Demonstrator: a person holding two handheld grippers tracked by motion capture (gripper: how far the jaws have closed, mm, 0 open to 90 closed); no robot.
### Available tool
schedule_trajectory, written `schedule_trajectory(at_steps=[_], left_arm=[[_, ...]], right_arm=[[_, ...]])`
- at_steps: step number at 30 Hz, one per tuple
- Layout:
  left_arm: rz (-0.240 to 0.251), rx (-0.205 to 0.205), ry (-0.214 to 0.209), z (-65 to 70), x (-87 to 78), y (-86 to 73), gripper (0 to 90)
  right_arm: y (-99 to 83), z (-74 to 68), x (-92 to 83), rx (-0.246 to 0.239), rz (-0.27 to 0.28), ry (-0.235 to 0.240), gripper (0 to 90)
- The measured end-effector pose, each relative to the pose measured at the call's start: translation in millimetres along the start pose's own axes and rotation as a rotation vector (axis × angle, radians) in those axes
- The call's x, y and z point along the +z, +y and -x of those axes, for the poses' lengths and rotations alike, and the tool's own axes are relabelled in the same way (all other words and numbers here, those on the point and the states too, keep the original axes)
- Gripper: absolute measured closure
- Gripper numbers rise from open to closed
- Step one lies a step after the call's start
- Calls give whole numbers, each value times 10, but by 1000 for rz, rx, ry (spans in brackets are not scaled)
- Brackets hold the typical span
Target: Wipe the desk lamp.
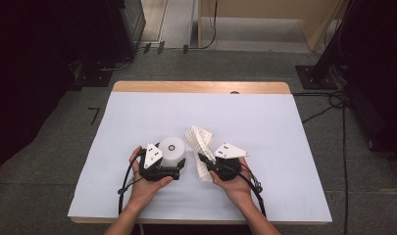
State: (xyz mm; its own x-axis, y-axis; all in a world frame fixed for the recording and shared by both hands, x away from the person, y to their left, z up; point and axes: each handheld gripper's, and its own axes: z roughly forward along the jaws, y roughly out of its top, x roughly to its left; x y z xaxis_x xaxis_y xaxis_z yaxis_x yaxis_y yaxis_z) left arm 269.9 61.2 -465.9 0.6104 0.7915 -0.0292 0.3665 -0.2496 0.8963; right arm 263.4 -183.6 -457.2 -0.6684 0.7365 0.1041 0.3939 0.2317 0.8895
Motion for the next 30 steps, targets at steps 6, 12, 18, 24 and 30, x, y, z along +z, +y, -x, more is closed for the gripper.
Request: schedule_trajectory(at_steps=[6, 12, 18, 24, 30], left_arm=[[-43, -21, 158, 211, 68, -30, 16], [-22, -36, 163, 200, 45, -32, 83], [-20, -52, 67, 50, 21, 0, 85], [54, -119, -87, -138, -88, 82, 86], [61, -99, -176, -158, -112, 115, 86]], right_arm=[[-2, -3, 12, -6, -2, 0, 791], [-14, -10, 26, -2, -11, 3, 791], [-18, -57, 44, -12, -13, 19, 791], [-45, -120, 91, -19, -21, 34, 791], [-39, -190, 97, -32, -19, 44, 791]])
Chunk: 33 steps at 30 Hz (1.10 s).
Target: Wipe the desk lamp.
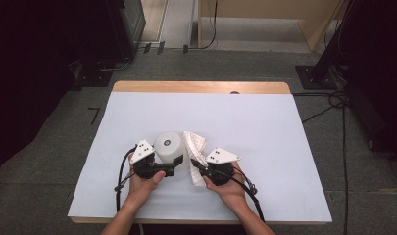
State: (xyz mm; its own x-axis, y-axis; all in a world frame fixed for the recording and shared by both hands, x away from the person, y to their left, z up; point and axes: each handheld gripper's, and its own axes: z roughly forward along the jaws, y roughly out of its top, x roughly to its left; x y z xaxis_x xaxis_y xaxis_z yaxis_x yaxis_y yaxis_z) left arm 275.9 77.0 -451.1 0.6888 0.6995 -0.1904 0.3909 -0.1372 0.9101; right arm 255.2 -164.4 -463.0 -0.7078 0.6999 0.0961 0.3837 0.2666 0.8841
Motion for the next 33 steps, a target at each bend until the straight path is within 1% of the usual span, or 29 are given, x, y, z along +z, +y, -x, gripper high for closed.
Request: schedule_trajectory(at_steps=[2, 5, 8, 10, 13, 14, 15, 16, 17, 18, 19, 20, 21, 23, 24, 26, 28, 30, 32, 33], left_arm=[[-16, 16, -11, 24, 24, -13, 86], [-49, 53, -25, 66, 71, -38, 86], [-59, 63, -39, 94, 96, -42, 86], [-63, 71, -40, 105, 98, -38, 86], [-66, 76, -32, 103, 95, -33, 86], [-64, 73, -27, 89, 83, -27, 86], [-55, 64, -21, 66, 66, -19, 86], [-48, 55, -21, 51, 55, -12, 86], [-48, 55, -21, 51, 55, -12, 86], [-38, 44, -22, 27, 40, -3, 86], [-34, 41, -16, 13, 29, 1, 86], [-34, 41, -16, 13, 29, 1, 86], [-32, 39, -15, 10, 27, 1, 86], [-34, 47, -15, 15, 31, -1, 86], [-44, 70, -13, 39, 46, -7, 86], [-57, 98, -5, 81, 70, -19, 86], [-62, 115, -6, 110, 87, -26, 86], [-62, 120, -11, 123, 91, -27, 86], [-61, 128, -11, 122, 94, -26, 86], [-61, 135, 3, 121, 106, -31, 86]], right_arm=[[22, -14, -21, -3, 17, 4, 792], [90, -23, -98, 12, 50, 12, 792], [179, -31, -204, -5, 95, 9, 792], [208, -39, -245, -13, 110, 2, 792], [194, -43, -231, -25, 106, -3, 792], [175, -44, -209, -25, 93, -4, 791], [113, -33, -127, -17, 53, 4, 791], [89, -30, -99, -15, 38, 9, 791], [89, -30, -99, -15, 38, 9, 791], [58, -25, -64, -10, 28, 10, 791], [16, -16, -11, -7, 8, 16, 791], [9, -18, 0, -1, 4, 17, 791], [9, -18, 0, -1, 4, 17, 791], [27, -15, -10, -5, 13, 15, 791], [42, -14, -30, -5, 18, 13, 792], [78, -17, -69, -6, 38, 9, 791], [123, -15, -124, -13, 64, 3, 791], [160, -13, -178, -6, 87, 6, 791], [171, -8, -197, -11, 97, 8, 791], [165, 12, -197, -15, 94, 10, 791]])
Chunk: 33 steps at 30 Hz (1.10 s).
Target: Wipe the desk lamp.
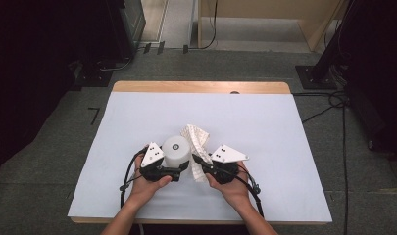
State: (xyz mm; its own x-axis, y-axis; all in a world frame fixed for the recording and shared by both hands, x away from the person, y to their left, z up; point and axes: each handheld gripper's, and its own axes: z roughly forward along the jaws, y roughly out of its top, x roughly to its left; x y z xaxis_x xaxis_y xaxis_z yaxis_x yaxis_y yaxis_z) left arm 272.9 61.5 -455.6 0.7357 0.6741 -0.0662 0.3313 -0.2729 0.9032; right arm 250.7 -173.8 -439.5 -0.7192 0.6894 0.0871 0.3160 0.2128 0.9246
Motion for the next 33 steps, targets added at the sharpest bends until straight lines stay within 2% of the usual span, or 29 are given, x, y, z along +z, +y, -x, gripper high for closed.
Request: schedule_trajectory(at_steps=[2, 4, 6, 10, 13, 17, 21, 24, 26, 27, 29, 33], left_arm=[[-2, 7, 14, 0, 9, -4, 85], [-15, 19, 64, -8, 69, -40, 85], [-17, 14, 74, -15, 90, -66, 85], [-28, 31, 91, -14, 117, -92, 85], [-21, 45, 97, 7, 126, -107, 85], [-16, 32, 123, 26, 122, -115, 82], [36, 39, 189, 121, 80, -120, 58], [42, 12, 259, 200, 96, -120, 41], [14, -21, 314, 250, 142, -123, 41], [0, -40, 326, 264, 162, -123, 41], [-5, -67, 341, 287, 176, -121, 48], [5, -56, 328, 290, 155, -118, 85]], right_arm=[[-10, 8, 7, 2, -6, 0, 791], [-71, 60, 47, 17, -25, -13, 791], [-93, 79, 61, 19, -29, -18, 791], [-121, 105, 74, 24, -41, -25, 791], [-133, 115, 79, 31, -44, -24, 791], [-150, 131, 86, 30, -49, -25, 791], [-153, 149, 78, 36, -51, -31, 790], [-158, 175, 74, 36, -52, -38, 790], [-167, 185, 78, 43, -54, -40, 789], [-171, 191, 81, 38, -56, -41, 790], [-179, 188, 88, 40, -62, -38, 790], [-186, 181, 101, 32, -65, -38, 790]])
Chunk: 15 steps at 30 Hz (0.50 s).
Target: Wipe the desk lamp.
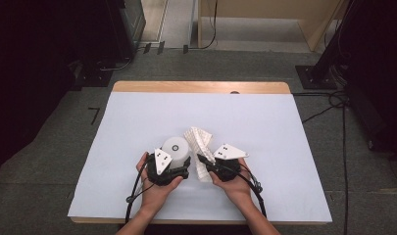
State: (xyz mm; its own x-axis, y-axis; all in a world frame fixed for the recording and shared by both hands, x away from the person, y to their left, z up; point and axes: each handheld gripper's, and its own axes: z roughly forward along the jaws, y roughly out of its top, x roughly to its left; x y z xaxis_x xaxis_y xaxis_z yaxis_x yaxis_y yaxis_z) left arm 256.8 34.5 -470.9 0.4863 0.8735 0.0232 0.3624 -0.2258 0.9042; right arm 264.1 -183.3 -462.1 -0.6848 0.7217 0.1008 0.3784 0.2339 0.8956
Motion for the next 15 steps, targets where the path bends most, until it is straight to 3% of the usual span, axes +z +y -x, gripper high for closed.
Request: schedule_trajectory(at_steps=[2, 3, 5, 6, 8, 15], left_arm=[[-2, -17, -43, -82, -4, 16, 86], [-2, -17, -43, -82, -4, 16, 86], [12, -17, -97, -163, -25, 48, 86], [42, -31, -171, -239, -66, 89, 86], [57, -41, -235, -299, -97, 132, 86], [25, 4, -301, -281, -81, 144, 86]], right_arm=[[0, -7, 1, 4, -1, 3, 789], [0, -7, 1, 4, -1, 3, 789], [-4, -16, 8, -1, -2, 6, 789], [-9, -32, 19, -4, -8, 12, 789], [-15, -49, 31, -2, -10, 17, 790], [22, -100, 6, -1, 21, 35, 792]])
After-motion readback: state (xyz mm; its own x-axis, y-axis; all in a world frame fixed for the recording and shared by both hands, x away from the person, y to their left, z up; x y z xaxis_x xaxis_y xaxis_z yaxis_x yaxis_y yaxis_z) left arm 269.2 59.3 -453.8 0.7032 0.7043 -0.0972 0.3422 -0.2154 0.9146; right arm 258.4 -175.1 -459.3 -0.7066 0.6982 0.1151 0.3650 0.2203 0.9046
